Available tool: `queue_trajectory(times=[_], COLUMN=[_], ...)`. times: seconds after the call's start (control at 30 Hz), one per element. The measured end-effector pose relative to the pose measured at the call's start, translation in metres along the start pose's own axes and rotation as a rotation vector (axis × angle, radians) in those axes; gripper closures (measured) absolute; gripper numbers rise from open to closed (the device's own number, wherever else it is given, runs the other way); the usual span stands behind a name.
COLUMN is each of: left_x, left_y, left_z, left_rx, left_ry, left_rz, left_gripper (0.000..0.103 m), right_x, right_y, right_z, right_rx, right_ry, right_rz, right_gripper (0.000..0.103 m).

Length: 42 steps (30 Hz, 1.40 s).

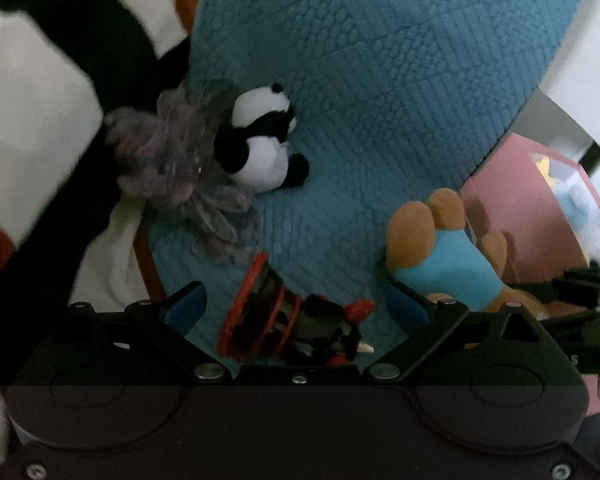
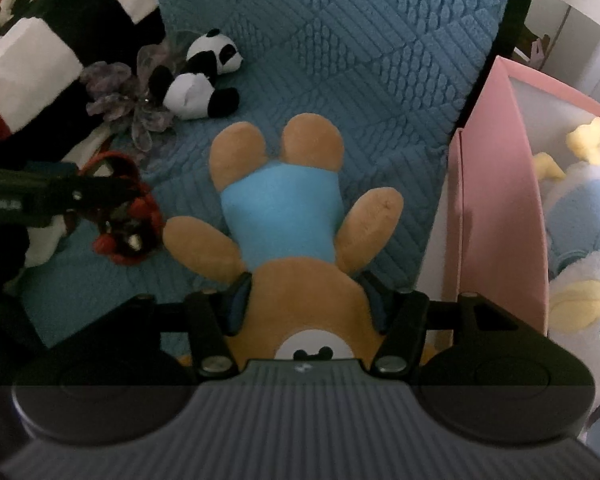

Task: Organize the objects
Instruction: 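Lift the red toy with the left tool while the right tool holds the bear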

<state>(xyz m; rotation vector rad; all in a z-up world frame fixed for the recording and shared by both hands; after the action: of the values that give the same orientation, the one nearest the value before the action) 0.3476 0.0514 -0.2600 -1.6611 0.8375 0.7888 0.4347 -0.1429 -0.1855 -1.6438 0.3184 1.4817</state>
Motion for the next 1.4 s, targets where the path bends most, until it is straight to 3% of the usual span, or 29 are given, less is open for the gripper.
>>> queue_trajectory(times=[0.37, 0.77, 0.97, 1.13, 1.33, 1.4], left_x=[-0.002, 0.005, 0.020, 0.029, 0.039, 0.046], left_y=[-0.033, 0.006, 0.027, 0.041, 0.049, 0.052], left_z=[-0.030, -0.070, -0.077, -0.081, -0.082, -0.082], left_rx=[0.306, 0.781, 0.912, 1.027, 1.113, 1.143], left_ry=[0.088, 0.144, 0.105, 0.028, -0.059, -0.091], left_rz=[0.090, 0.248, 0.291, 0.271, 0.254, 0.256], left_gripper=[0.007, 0.011, 0.012, 0.015, 0.026, 0.040], right_x=[0.002, 0.003, 0.002, 0.001, -0.002, -0.002], right_y=[-0.001, -0.001, 0.001, 0.003, 0.007, 0.007], right_z=[-0.003, -0.007, -0.008, -0.010, -0.010, -0.010], right_rx=[0.017, 0.014, 0.031, 0.033, 0.030, 0.031], right_ry=[-0.029, -0.052, -0.061, -0.065, -0.067, -0.065], right_rz=[0.009, 0.017, 0.013, 0.022, 0.021, 0.021], right_gripper=[0.043, 0.043, 0.043, 0.043, 0.043, 0.044])
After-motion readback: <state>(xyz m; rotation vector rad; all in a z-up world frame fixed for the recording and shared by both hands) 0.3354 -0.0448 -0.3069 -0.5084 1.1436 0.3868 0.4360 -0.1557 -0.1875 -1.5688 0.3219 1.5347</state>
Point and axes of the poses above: each gripper's, at about its wrist camera, not at the fingertips, and x roughly the way its jaws point, z to its left, y to its underside, the point moved 6 cm from there along x, roughly the way its jaws point, and after that the axes turned 2 degrees about x, right-handed, at the moved point
